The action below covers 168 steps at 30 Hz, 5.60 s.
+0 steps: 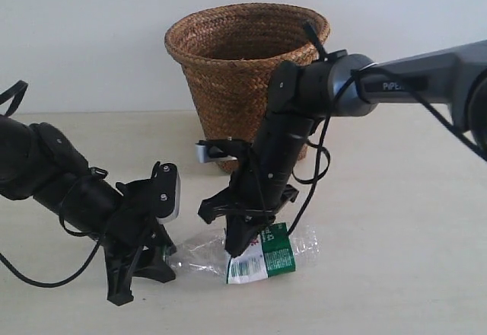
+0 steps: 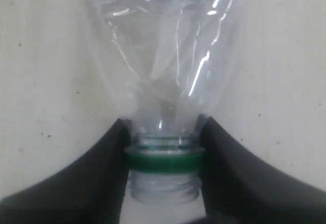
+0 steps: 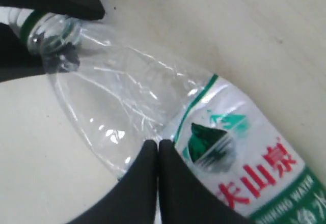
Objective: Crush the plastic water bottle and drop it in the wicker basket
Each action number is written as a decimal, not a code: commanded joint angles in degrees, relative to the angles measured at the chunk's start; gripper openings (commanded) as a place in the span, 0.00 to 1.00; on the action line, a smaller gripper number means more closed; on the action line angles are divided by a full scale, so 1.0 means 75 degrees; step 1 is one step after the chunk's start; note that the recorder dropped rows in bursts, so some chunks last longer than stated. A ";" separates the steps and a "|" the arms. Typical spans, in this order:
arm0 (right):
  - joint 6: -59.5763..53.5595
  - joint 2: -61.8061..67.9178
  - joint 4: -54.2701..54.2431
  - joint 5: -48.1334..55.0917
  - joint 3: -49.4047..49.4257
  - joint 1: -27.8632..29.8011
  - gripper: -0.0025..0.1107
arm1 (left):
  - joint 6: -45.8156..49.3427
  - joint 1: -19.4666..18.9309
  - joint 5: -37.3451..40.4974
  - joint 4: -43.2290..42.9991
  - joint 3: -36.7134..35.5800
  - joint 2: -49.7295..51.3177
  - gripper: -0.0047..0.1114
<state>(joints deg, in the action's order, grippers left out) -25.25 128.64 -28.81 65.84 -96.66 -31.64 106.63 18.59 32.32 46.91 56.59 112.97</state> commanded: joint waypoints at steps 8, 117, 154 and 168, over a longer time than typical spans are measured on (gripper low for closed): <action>-0.0156 -0.1053 0.0453 0.0549 0.0179 0.0136 0.02 | -0.0051 -0.0014 -0.0143 -0.0228 -0.0037 0.0108 0.08; -0.0256 -0.5246 0.1610 -0.1887 0.3732 0.3535 0.02 | -0.1654 0.0352 -0.2521 0.1184 0.2446 -0.3015 0.08; 0.1463 -0.5275 0.4647 -0.0943 0.3732 0.3535 0.02 | -0.9536 -0.0560 0.2710 -0.5928 0.1600 -0.3375 0.08; 0.1993 -0.6737 0.4213 -0.0920 0.3732 0.3529 0.02 | -1.1697 -0.0999 0.2450 -0.6602 0.0736 -0.4994 0.08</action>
<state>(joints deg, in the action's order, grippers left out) -10.59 80.70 4.37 59.10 -68.85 -5.26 21.66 11.35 54.56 -2.59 64.61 80.03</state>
